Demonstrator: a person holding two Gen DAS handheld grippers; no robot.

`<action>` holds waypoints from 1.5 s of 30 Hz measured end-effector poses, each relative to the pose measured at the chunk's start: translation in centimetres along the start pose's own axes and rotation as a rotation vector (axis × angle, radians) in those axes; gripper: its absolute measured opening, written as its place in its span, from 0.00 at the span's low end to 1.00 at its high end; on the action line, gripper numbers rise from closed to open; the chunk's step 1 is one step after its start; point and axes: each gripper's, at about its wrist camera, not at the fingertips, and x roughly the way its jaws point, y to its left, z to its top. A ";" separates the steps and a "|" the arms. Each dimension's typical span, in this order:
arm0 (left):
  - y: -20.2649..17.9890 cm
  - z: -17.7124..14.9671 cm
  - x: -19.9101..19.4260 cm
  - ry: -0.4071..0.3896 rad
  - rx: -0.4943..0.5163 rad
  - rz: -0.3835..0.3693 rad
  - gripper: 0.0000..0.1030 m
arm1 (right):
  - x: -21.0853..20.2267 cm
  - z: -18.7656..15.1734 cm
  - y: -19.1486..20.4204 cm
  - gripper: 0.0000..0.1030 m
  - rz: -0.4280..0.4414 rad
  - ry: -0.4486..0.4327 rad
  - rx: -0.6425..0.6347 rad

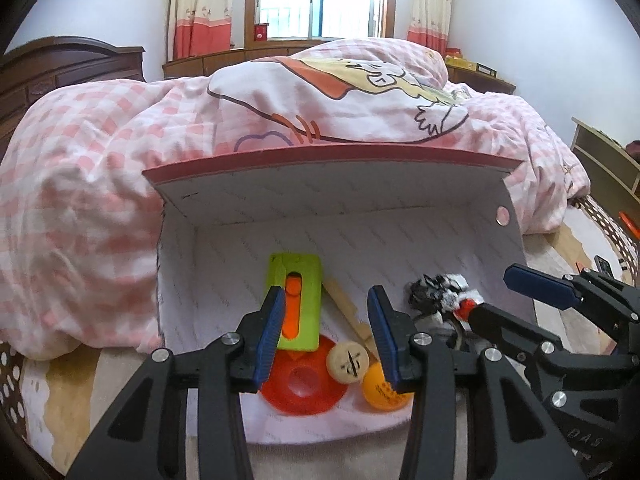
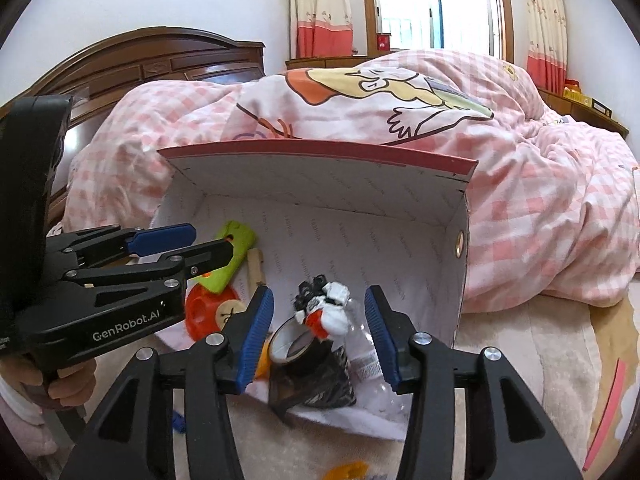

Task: Organize objects
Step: 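Withdraw both grippers from the box back over the blanket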

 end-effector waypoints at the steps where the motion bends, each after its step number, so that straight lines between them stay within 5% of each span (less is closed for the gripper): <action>1: -0.1 -0.2 -0.3 0.000 0.001 -0.002 0.41 | -0.4 -0.1 0.1 0.47 0.006 -0.002 0.006; 21: -2.0 -5.2 -6.3 0.011 -0.003 -0.088 0.41 | -5.3 -5.2 1.4 0.47 0.064 0.010 0.099; 45: -2.2 -10.2 -7.4 0.092 -0.051 -0.113 0.41 | -7.7 -10.5 1.2 0.47 0.033 0.073 0.127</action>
